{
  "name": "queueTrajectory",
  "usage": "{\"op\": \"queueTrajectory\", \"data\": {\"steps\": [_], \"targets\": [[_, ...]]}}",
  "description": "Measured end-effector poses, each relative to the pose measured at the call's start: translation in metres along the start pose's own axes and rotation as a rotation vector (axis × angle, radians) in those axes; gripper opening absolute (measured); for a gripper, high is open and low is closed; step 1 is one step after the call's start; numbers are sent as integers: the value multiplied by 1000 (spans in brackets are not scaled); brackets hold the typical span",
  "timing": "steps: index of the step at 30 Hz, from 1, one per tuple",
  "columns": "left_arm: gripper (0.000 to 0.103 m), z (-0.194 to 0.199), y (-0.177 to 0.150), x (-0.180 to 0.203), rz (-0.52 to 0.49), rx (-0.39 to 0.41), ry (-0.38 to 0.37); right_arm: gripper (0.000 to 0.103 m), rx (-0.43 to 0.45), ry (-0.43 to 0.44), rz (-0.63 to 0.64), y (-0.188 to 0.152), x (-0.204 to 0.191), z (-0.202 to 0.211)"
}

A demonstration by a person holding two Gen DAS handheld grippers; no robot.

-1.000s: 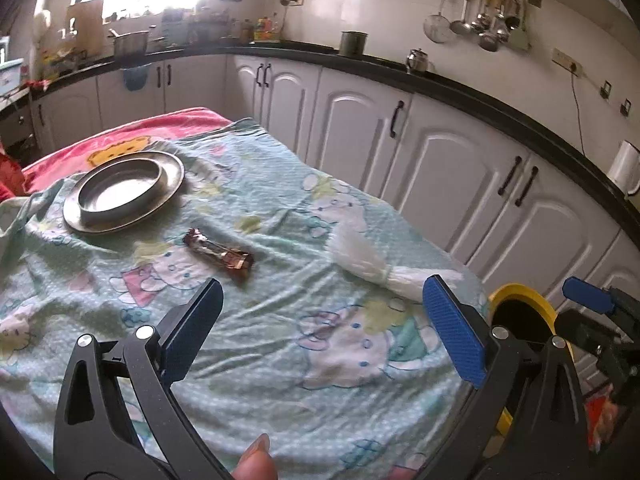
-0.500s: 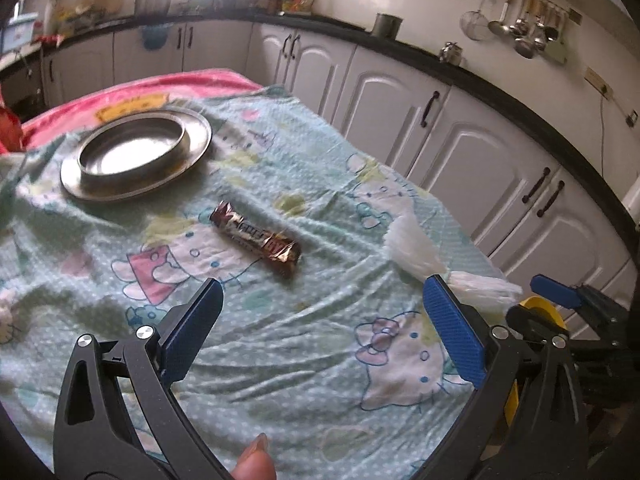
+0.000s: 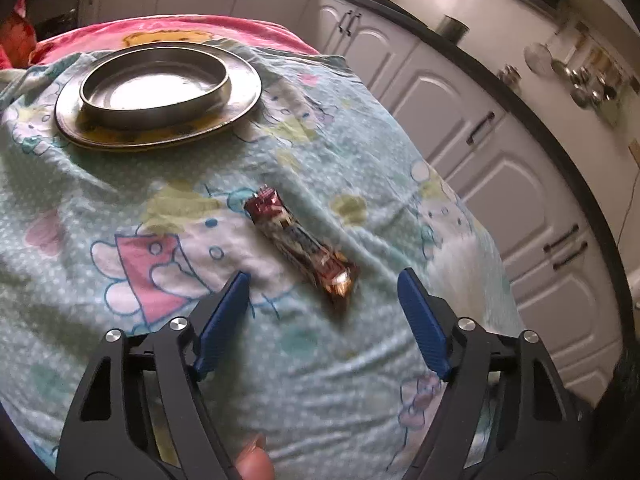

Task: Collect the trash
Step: 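Grasp the chocolate bar wrapper with the left gripper while the right gripper grasps the white bag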

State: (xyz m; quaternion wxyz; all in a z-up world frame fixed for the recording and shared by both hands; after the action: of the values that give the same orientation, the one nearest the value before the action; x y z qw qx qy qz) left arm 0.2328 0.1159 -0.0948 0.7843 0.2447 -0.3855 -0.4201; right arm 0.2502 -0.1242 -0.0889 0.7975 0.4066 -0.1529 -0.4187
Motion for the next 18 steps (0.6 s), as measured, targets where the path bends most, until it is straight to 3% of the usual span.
{"op": "queueTrajectory", "data": {"steps": [8,10,11,18], "targets": [[51,-15,4,6,-28,19,63,14,33,60,-29,-2,-13,22],[35,-15,4,6,-52,24,81,14,43,72,-28,-1,-17,28],[32,-15,3,6,-62,24,90,14,48,78,-28,-1,-18,32],[15,-8,1,2,-90,8,64,14,79,84,-37,1,-20,53]]}}
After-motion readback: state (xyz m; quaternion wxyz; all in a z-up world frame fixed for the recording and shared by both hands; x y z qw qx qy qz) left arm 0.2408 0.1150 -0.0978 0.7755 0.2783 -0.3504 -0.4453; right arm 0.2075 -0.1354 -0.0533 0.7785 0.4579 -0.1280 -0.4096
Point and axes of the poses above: each gripper's, at about its wrist camera, not at the fingertips, and z roughly against the way its jaws point, x to its right, y to its top, the point moved 1 cm from there along -z, roughly the way its jaws point, and after that the axes turned 13 degrees about x, right-handed, at the moved point
